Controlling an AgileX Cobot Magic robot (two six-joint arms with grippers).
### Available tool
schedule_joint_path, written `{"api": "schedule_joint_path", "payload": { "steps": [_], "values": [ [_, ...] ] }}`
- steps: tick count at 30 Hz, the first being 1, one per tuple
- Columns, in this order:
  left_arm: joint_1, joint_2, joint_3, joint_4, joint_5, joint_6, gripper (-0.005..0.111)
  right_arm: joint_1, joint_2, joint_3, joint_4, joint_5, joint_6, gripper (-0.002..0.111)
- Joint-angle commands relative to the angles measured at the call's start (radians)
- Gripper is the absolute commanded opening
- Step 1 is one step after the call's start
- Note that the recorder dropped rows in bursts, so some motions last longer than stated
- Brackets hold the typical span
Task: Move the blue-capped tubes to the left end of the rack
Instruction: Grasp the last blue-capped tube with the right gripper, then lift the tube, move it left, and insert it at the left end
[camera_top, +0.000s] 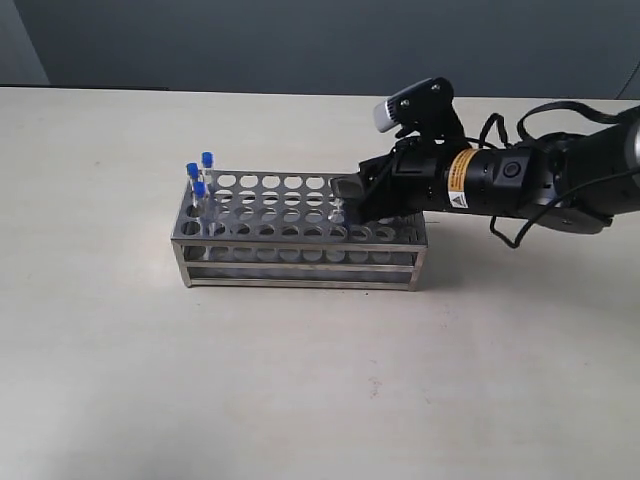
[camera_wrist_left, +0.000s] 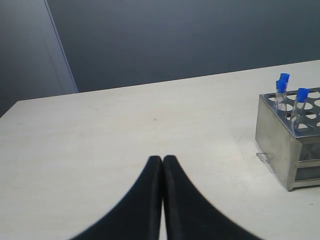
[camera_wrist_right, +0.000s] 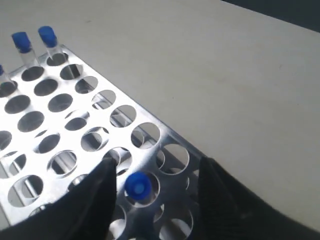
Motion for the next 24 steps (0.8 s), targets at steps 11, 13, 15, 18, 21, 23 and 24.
{"api": "schedule_joint_path", "payload": {
  "steps": [11,13,15,18,21,23,24],
  "values": [
    [-0.005,-0.005,-0.003,0.002,-0.001,0.000,0.001,-0.003,0.048,0.003,0.045,-0.065,-0.062,0.013],
    [-0.005,-0.005,-0.003,0.002,-0.001,0.000,0.001,-0.003,0.048,0.003,0.045,-0.072,-0.062,0.008],
    [-0.005,-0.005,-0.003,0.002,-0.001,0.000,0.001,-0.003,0.046,0.003,0.043,-0.078,-0.062,0.002],
    [-0.005,-0.005,-0.003,0.002,-0.001,0.000,0.001,-0.003,0.022,0.003,0.038,-0.078,-0.065,-0.001],
    [-0.005,-0.005,-0.003,0.002,-0.001,0.000,0.001,-0.003,-0.027,0.001,0.038,-0.078,-0.069,-0.001],
    [-0.005,-0.005,-0.003,0.002,-0.001,0.000,0.001,-0.003,-0.068,-0.012,0.013,-0.078,-0.069,-0.001],
    [-0.005,-0.005,-0.003,0.002,-0.001,0.000,0.001,-0.001,-0.102,-0.027,-0.012,-0.081,-0.066,-0.001]
  ]
}}
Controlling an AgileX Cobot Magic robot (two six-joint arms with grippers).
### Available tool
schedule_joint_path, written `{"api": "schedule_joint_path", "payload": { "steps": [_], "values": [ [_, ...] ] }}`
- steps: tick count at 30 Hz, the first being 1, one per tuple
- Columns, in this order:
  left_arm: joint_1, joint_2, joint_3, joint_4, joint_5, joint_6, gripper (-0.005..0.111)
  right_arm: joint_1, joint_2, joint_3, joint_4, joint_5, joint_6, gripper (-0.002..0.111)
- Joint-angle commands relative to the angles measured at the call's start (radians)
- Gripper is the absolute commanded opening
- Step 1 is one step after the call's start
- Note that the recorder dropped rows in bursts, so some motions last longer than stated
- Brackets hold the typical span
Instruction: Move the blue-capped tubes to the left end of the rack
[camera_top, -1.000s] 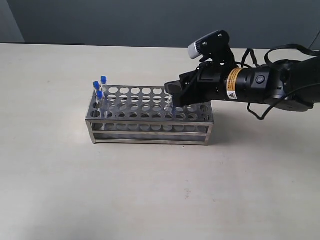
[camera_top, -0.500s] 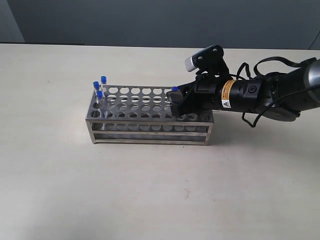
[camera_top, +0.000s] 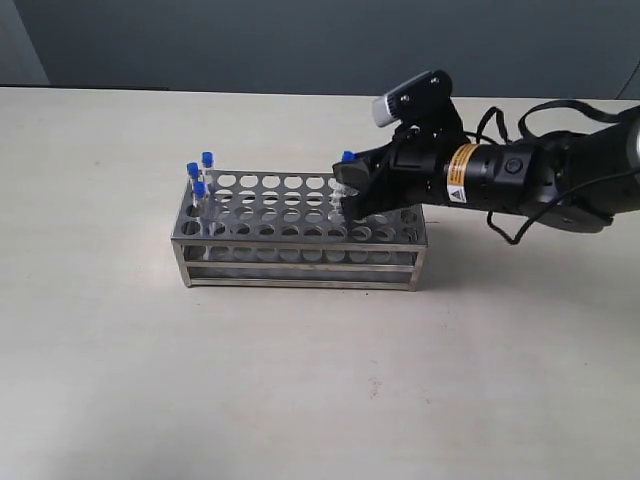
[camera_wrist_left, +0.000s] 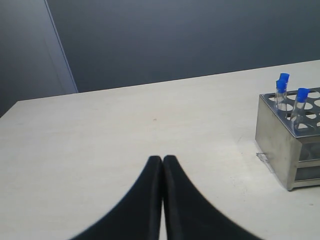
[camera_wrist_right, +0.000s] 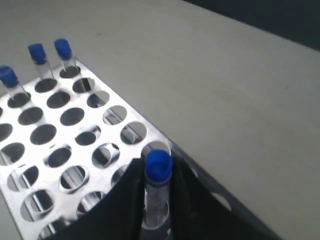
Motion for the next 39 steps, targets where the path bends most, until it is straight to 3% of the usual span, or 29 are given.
{"api": "schedule_joint_path", "payload": {
  "steps": [1,3,9,12,39],
  "values": [
    [-0.005,-0.005,-0.003,0.002,-0.001,0.000,0.001,0.001,-0.105,-0.038,-0.047,-0.024,-0.006,-0.001],
    [-0.005,-0.005,-0.003,0.002,-0.001,0.000,0.001,0.036,-0.142,-0.067,-0.061,-0.024,-0.004,-0.001],
    [-0.005,-0.005,-0.003,0.002,-0.001,0.000,0.001,0.266,-0.109,-0.169,-0.106,0.049,-0.006,-0.001],
    [-0.005,-0.005,-0.003,0.002,-0.001,0.000,0.001,0.320,-0.051,-0.217,-0.130,0.063,-0.006,-0.001],
    [-0.005,-0.005,-0.003,-0.002,-0.001,0.000,0.001,0.334,0.188,-0.337,-0.149,0.067,-0.001,-0.001]
  ]
}}
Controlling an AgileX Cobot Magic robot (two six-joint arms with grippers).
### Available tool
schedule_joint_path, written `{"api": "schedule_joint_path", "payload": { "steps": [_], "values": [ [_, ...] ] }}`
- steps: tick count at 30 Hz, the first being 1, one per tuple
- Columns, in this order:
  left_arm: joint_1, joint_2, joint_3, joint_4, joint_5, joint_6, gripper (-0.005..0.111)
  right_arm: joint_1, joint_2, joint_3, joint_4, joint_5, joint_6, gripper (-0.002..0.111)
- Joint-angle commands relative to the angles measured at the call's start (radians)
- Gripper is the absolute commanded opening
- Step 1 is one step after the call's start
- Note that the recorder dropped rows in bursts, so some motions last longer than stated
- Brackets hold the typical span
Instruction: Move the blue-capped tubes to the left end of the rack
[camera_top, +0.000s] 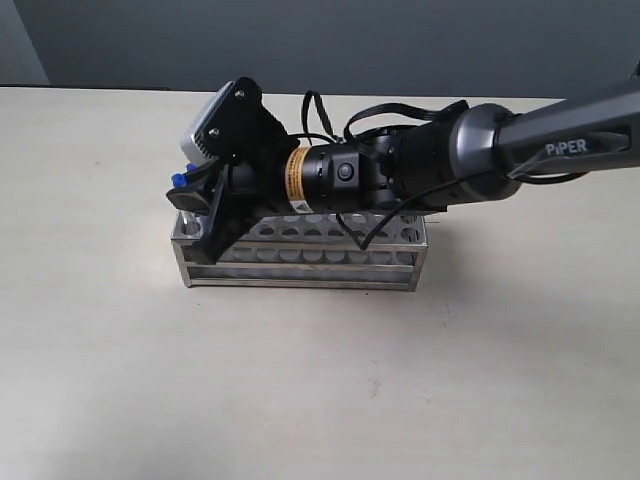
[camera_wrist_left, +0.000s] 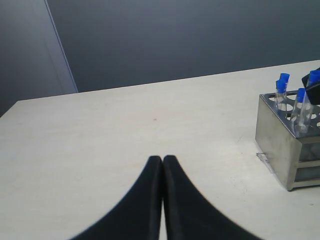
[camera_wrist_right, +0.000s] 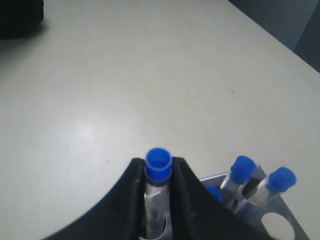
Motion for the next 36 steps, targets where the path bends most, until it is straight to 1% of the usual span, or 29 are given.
{"api": "schedule_joint_path", "payload": {
  "steps": [1,3,4,6,8,10,11,18,21,23,26,28,31,33,36],
  "values": [
    [-0.005,-0.005,-0.003,-0.002,-0.001,0.000,0.001,0.002,0.016,-0.006,-0.004,0.004,0.001,-0.001],
    [-0.005,-0.005,-0.003,-0.002,-0.001,0.000,0.001,0.002,0.018,-0.006,-0.004,0.004,0.003,0.000],
    [-0.005,-0.005,-0.003,-0.002,-0.001,0.000,0.001,0.002,0.018,-0.006,-0.004,0.006,0.005,0.003],
    [-0.005,-0.005,-0.003,-0.002,-0.001,0.000,0.001,0.002,0.018,-0.006,-0.004,0.006,0.007,0.013],
    [-0.005,-0.005,-0.003,-0.002,-0.001,0.000,0.001,0.002,0.018,-0.006,-0.001,0.010,0.012,0.025],
    [-0.005,-0.005,-0.003,0.000,-0.001,0.000,0.001,0.002,0.018,-0.006,-0.001,0.027,0.012,0.032],
    [-0.005,-0.005,-0.003,0.000,-0.001,0.000,0.001,0.002,0.018,-0.006,-0.001,0.029,0.012,0.033],
    [-0.005,-0.005,-0.003,0.000,-0.001,0.000,0.001,0.002,-0.009,-0.006,-0.001,0.031,0.031,0.033],
    [-0.005,-0.005,-0.003,0.000,-0.001,0.000,0.001,0.002,-0.068,-0.006,0.007,0.078,0.041,0.032],
    [-0.005,-0.005,-0.003,0.000,-0.001,0.000,0.001,0.002,-0.134,-0.006,0.034,0.159,0.041,0.023],
    [-0.005,-0.005,-0.003,0.000,-0.001,0.000,0.001,-0.013,-0.251,-0.004,0.042,0.293,0.016,-0.001],
    [-0.005,-0.005,-0.003,0.000,-0.001,0.000,0.001,-0.055,-0.337,0.009,0.046,0.324,0.014,0.000],
    [-0.005,-0.005,-0.003,0.000,-0.001,0.000,0.001,-0.154,-0.471,0.065,0.066,0.353,0.017,0.000],
    [-0.005,-0.005,-0.003,0.000,-0.001,0.000,0.001,-0.243,-0.583,0.144,0.081,0.396,0.019,0.000],
    [-0.005,-0.005,-0.003,0.000,-0.001,0.000,0.001,-0.381,-0.762,0.314,0.097,0.417,0.019,0.000]
  ]
}}
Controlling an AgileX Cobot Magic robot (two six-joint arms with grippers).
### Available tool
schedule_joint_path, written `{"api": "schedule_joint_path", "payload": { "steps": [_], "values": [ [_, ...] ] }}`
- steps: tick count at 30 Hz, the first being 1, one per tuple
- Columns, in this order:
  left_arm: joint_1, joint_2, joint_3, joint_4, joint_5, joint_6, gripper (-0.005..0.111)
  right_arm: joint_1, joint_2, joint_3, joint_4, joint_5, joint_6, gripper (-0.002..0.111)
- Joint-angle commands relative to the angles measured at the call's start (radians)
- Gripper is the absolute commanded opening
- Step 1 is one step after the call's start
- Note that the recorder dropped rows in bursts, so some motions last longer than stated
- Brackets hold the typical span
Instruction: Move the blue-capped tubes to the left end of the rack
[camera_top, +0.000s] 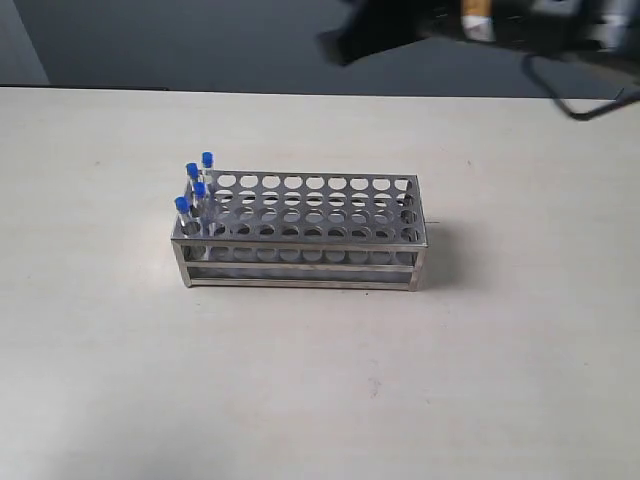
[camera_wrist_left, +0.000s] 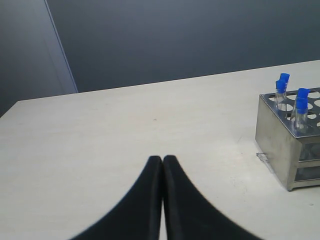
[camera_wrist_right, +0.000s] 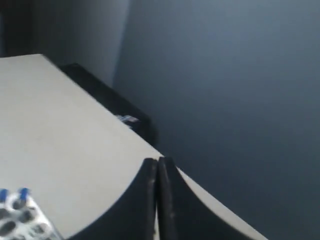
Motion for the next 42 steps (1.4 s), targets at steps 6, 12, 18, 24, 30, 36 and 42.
{"api": "schedule_joint_path", "payload": {
  "steps": [6,12,18,24,30,36,42],
  "values": [
    [-0.005,-0.005,-0.003,0.000,-0.001,0.000,0.001,-0.382,-0.597,0.504,0.170,0.045,-0.001,0.000],
    [-0.005,-0.005,-0.003,0.000,-0.001,0.000,0.001,-0.409,-0.873,0.665,0.358,0.384,0.001,0.000],
    [-0.005,-0.005,-0.003,0.000,-0.001,0.000,0.001,-0.409,-1.034,0.676,0.408,0.686,0.001,0.000],
    [-0.005,-0.005,-0.003,0.000,-0.001,0.000,0.001,-0.408,-1.109,0.697,0.401,0.729,0.001,0.000],
    [-0.005,-0.005,-0.003,0.000,-0.001,0.000,0.001,-0.408,-1.212,0.875,0.414,0.630,0.001,0.000],
    [-0.005,-0.005,-0.003,0.000,-0.001,0.000,0.001,-0.408,-1.399,1.060,0.669,0.602,0.001,0.000],
    [-0.005,-0.005,-0.003,0.000,-0.002,0.000,0.001,-0.410,-1.466,1.060,0.845,0.494,0.001,0.000]
  ]
}}
